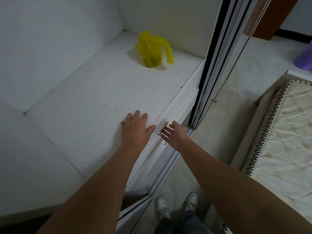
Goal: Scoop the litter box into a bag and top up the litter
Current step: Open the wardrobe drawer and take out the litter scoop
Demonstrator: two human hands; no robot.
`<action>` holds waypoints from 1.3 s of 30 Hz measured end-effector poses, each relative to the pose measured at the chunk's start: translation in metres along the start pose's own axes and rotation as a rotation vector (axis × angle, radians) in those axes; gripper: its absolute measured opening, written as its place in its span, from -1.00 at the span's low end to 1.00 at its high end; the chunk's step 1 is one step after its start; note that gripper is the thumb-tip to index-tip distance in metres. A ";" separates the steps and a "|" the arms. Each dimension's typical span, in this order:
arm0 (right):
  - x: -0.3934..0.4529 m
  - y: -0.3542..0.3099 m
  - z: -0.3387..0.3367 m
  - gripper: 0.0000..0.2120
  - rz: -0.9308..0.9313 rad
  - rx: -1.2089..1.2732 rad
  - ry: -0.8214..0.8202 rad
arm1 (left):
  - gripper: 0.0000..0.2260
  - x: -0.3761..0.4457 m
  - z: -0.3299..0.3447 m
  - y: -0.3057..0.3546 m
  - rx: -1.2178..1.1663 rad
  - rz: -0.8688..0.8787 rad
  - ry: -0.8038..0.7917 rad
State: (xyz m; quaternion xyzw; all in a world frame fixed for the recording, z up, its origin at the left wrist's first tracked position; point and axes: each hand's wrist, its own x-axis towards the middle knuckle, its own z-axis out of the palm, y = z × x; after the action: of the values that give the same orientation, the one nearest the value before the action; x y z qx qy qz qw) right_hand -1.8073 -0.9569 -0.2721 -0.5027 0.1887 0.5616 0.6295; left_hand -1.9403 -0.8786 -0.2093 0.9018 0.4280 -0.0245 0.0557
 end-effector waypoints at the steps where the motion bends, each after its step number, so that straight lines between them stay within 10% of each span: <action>1: 0.001 0.002 0.001 -0.80 0.006 0.046 -0.014 | -0.46 0.000 -0.001 0.000 0.004 0.001 -0.005; 39: -0.050 -0.009 -0.165 -0.80 -0.034 -0.138 0.072 | -0.46 -0.002 -0.003 -0.002 -0.017 0.025 -0.006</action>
State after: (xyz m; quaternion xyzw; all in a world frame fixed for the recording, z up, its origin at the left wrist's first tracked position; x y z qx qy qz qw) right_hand -1.7606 -1.1209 -0.2982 -0.5680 0.1633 0.5441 0.5956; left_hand -1.9434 -0.8784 -0.2062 0.9065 0.4166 -0.0227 0.0651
